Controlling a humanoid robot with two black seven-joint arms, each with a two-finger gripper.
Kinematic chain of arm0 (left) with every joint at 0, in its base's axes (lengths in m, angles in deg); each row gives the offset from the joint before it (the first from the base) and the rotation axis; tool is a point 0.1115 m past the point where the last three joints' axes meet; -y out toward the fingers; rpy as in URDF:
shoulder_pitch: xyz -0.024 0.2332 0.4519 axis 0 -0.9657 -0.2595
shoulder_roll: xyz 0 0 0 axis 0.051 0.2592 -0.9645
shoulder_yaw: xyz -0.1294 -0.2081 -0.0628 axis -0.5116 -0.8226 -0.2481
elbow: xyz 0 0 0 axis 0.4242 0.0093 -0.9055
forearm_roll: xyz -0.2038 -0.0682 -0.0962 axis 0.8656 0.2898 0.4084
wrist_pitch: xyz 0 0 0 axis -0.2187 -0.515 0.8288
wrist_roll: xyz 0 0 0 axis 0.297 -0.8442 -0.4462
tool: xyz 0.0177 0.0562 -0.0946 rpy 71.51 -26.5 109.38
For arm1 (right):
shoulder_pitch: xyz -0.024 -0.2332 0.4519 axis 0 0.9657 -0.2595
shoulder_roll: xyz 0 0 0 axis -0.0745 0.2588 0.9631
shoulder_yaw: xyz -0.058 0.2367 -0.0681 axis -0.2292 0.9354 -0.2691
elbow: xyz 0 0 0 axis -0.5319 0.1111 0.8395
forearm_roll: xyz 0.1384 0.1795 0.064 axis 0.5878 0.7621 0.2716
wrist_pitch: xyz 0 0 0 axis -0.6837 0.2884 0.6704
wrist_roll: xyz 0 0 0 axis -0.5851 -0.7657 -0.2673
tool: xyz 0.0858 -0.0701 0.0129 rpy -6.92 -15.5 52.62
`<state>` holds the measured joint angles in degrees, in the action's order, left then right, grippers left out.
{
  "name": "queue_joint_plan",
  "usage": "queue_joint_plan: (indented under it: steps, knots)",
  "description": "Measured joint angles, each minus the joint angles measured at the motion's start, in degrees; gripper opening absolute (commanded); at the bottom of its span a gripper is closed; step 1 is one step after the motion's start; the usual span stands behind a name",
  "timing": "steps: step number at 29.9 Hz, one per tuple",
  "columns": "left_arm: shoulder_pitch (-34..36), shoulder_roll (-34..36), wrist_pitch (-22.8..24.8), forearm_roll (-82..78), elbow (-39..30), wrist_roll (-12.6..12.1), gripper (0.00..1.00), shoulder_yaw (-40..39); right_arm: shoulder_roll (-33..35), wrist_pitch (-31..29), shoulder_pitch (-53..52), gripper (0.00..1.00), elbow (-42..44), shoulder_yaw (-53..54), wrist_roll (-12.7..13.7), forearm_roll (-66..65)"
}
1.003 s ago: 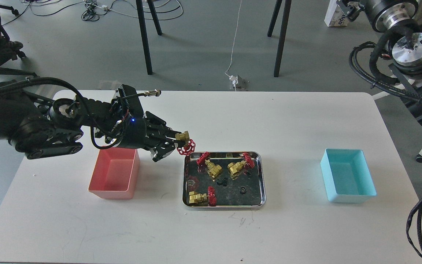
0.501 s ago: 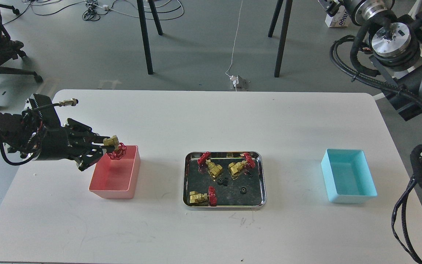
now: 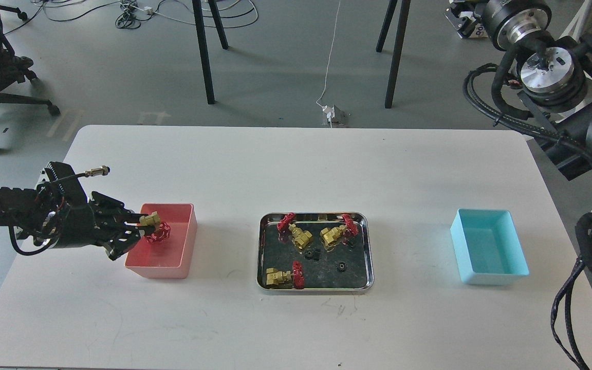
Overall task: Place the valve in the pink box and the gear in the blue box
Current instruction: 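Lower the valve into the pink box, open and withdraw left gripper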
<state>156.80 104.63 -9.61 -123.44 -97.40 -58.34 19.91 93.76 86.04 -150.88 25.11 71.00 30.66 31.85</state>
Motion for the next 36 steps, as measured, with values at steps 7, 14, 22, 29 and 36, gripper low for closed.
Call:
queue_joint_plan:
  steps: [7,14,22,29,36]
  knots:
    - [-1.9,-3.0,0.1,0.5,2.1,0.0,0.18,0.0,0.2,0.0,0.8,1.00,0.0,0.1,0.0,0.0]
    - [-2.7,-5.0,0.1,0.6,3.8,0.0,0.21,0.0,0.4,-0.1,1.6,1.00,-0.5,0.7,0.0,0.1]
    - [-3.5,-5.1,0.0,0.5,4.0,0.0,0.34,-0.5,0.4,-0.1,1.8,1.00,-0.7,0.7,-0.4,0.1]
    - [-3.7,-5.1,-0.1,0.3,3.4,0.0,0.47,-1.9,0.4,0.8,1.8,1.00,-0.7,0.8,-0.5,0.0]
    - [-3.7,-3.8,-0.1,0.8,3.0,0.0,0.73,-7.9,0.6,0.8,1.4,1.00,-1.5,-0.4,-0.6,-1.1]
